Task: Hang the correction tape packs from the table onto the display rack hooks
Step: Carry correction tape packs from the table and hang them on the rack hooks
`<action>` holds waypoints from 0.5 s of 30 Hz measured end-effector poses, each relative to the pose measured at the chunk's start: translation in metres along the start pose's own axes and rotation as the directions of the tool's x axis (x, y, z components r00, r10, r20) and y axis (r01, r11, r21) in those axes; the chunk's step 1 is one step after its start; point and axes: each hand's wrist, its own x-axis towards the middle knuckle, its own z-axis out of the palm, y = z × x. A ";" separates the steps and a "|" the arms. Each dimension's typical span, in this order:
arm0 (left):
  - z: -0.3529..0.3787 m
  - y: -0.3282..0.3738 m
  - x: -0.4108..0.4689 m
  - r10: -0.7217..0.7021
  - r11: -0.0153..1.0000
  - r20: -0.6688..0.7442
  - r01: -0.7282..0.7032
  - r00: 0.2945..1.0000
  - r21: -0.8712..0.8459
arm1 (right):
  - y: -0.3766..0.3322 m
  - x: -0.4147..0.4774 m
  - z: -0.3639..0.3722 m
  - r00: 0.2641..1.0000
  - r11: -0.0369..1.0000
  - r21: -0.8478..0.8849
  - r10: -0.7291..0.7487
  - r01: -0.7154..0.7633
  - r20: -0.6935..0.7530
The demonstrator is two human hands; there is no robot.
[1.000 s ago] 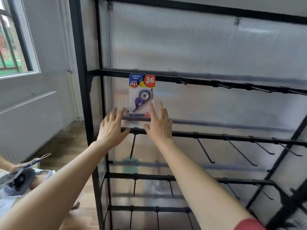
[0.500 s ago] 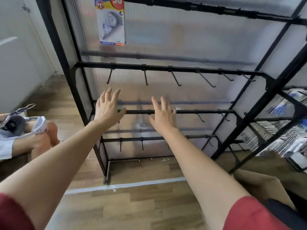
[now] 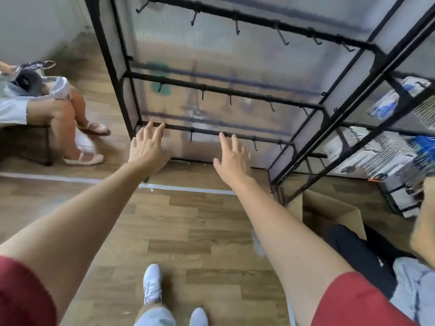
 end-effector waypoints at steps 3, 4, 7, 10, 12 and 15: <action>0.012 -0.010 -0.044 -0.036 0.999 0.013 0.036 0.999 0.001 | -0.002 -0.033 0.010 0.999 1.000 0.002 -0.017 0.017 0.028; 0.015 -0.017 -0.061 -0.051 0.999 0.028 0.051 0.998 0.001 | -0.006 -0.047 0.015 0.999 1.000 0.006 -0.022 0.022 0.049; 0.017 -0.037 -0.093 -0.084 0.996 0.038 0.084 0.996 -0.007 | -0.016 -0.075 0.028 0.998 0.999 -0.008 -0.035 0.036 0.060; 0.013 -0.064 -0.136 -0.105 0.994 0.054 0.106 0.993 -0.023 | -0.036 -0.111 0.043 0.996 0.999 -0.004 -0.049 0.050 0.081; 0.007 -0.087 -0.169 -0.125 0.991 0.062 0.127 0.990 -0.030 | -0.057 -0.138 0.053 0.993 0.999 0.004 -0.055 0.055 0.106; -0.005 -0.130 -0.226 -0.199 0.979 0.076 0.202 0.977 -0.021 | -0.097 -0.175 0.071 0.983 0.995 0.001 -0.102 0.103 0.151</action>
